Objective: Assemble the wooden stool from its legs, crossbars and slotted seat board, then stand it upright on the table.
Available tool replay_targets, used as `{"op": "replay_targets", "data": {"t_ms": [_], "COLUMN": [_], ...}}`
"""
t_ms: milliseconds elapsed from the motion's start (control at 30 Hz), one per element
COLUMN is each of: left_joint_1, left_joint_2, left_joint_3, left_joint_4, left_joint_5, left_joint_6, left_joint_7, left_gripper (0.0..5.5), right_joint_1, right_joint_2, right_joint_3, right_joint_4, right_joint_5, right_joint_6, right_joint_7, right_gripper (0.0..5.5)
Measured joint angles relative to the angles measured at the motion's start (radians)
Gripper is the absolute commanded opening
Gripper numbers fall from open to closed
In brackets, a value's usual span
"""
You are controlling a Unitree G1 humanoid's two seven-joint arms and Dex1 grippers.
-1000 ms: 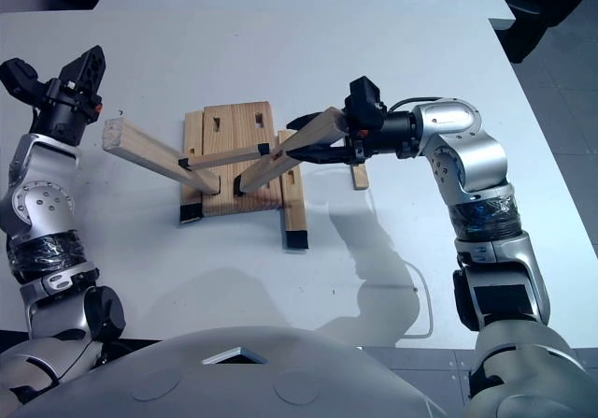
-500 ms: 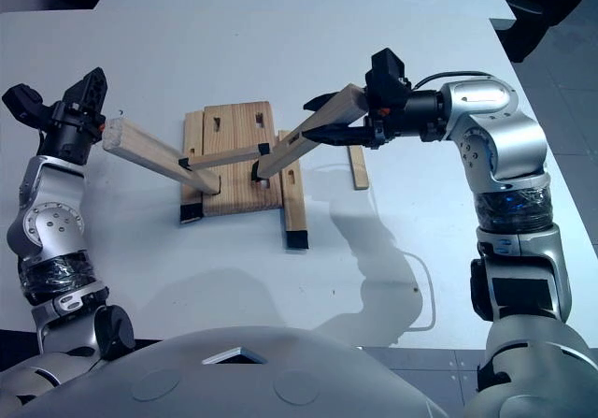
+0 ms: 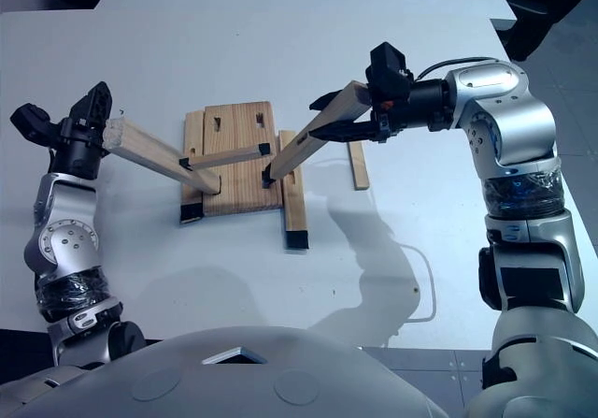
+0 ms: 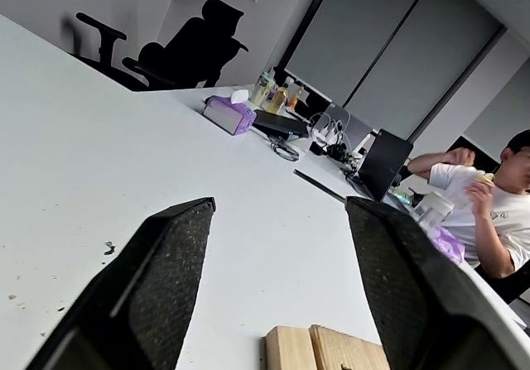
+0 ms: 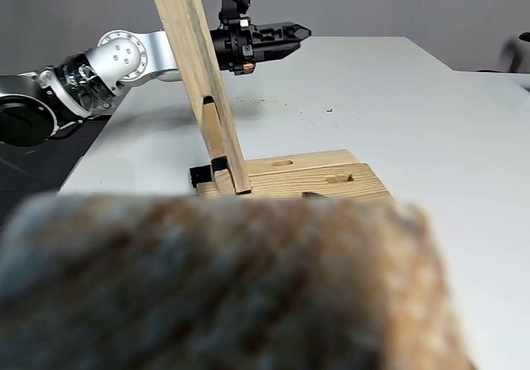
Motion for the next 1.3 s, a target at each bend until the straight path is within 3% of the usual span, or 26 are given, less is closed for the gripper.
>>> {"op": "replay_targets", "data": {"t_ms": [333,833,1300], "left_joint_1": [0.055,0.172,0.183], "left_joint_2": [-0.047,-0.219,-0.226], "left_joint_3": [-0.012,-0.079,-0.118], "left_joint_4": [-0.033,-0.081,-0.081], "left_joint_5": [0.000,0.030,0.030], "left_joint_6": [-0.044,-0.216,-0.256], "left_joint_7": [0.029,0.068,0.074], "left_gripper": [2.93,2.93,2.93], "right_joint_1": [-0.058,-0.190,-0.204], "right_joint_2": [0.006,0.018,0.017], "right_joint_3": [0.051,0.134,0.152], "right_joint_4": [0.023,0.086,0.046], "right_joint_5": [-0.026,-0.053,-0.073], "right_joint_6": [-0.005,0.067,0.084], "right_joint_7": [0.023,0.058,0.066], "right_gripper": [2.03,2.03,2.03]}}
